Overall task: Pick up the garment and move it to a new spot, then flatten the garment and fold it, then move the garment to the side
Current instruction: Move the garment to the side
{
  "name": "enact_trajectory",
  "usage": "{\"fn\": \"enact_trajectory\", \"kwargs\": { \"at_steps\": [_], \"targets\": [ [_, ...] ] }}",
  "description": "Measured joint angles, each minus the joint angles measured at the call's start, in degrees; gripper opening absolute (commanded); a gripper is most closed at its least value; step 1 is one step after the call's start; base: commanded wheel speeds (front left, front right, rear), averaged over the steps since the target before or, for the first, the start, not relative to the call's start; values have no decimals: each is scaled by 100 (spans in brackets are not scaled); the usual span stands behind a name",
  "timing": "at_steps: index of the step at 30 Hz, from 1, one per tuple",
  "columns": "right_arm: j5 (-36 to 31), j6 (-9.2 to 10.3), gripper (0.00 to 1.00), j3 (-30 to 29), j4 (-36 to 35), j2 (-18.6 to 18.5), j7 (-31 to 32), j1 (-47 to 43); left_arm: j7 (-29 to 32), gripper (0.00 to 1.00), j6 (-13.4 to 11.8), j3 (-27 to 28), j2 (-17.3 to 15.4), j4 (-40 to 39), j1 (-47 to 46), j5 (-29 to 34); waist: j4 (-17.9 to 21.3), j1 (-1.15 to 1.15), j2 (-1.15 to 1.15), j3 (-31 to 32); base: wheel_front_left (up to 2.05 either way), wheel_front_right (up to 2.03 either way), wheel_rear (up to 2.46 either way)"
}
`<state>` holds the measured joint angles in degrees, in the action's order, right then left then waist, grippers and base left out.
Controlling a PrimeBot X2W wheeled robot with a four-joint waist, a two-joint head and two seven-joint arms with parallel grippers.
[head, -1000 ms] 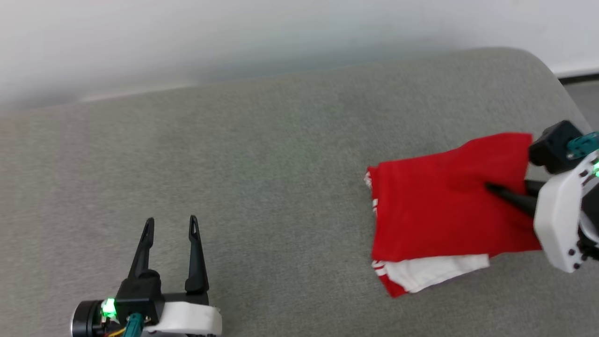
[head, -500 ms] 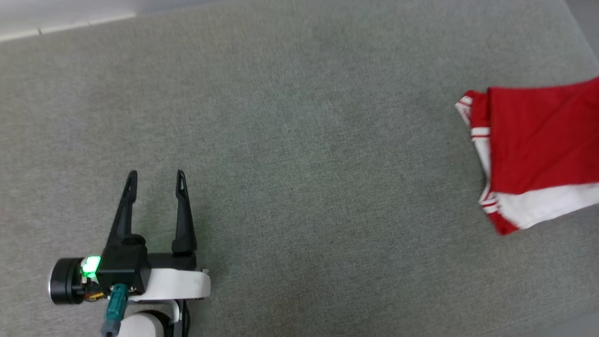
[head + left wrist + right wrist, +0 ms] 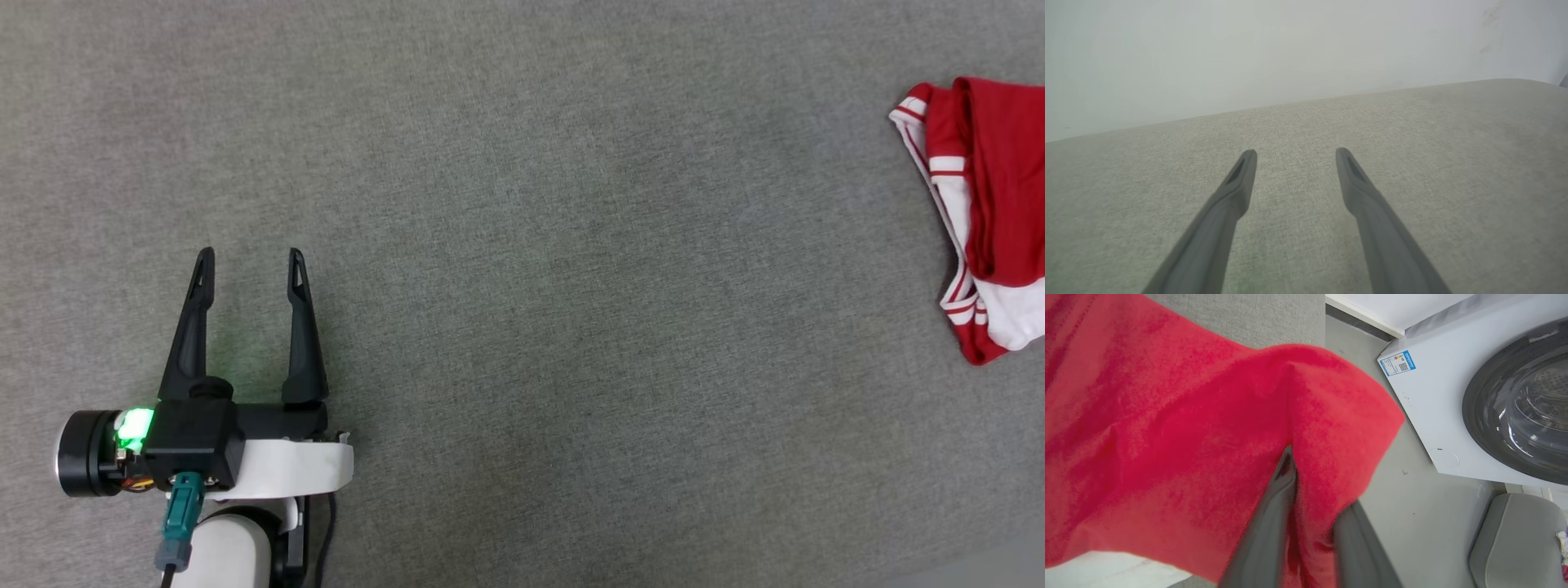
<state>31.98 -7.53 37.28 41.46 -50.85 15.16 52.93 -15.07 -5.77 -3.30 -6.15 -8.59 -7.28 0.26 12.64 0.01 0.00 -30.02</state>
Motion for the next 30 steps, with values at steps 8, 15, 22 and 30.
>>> {"fn": "enact_trajectory", "kwargs": {
  "at_steps": [8,15,22,30],
  "targets": [
    [-497,0,100,-263,553,153,-587,133,0,100,-97,-21,94,93,192,-93,-91,0,0,463,0,0,0],
    [-1159,0,100,-990,563,614,-2112,205,0,100,-189,-21,166,124,535,-155,-246,-1,0,1076,0,0,0],
    [-1939,0,100,-2126,-159,1365,-3010,-68,0,100,-235,-48,241,156,804,-202,-508,-1,0,1557,0,0,0],
    [-2670,1,100,-3316,-2576,2660,-3023,-1714,0,100,-227,-36,276,265,1035,-231,-892,-1,0,1961,0,0,0]
  ]
}}
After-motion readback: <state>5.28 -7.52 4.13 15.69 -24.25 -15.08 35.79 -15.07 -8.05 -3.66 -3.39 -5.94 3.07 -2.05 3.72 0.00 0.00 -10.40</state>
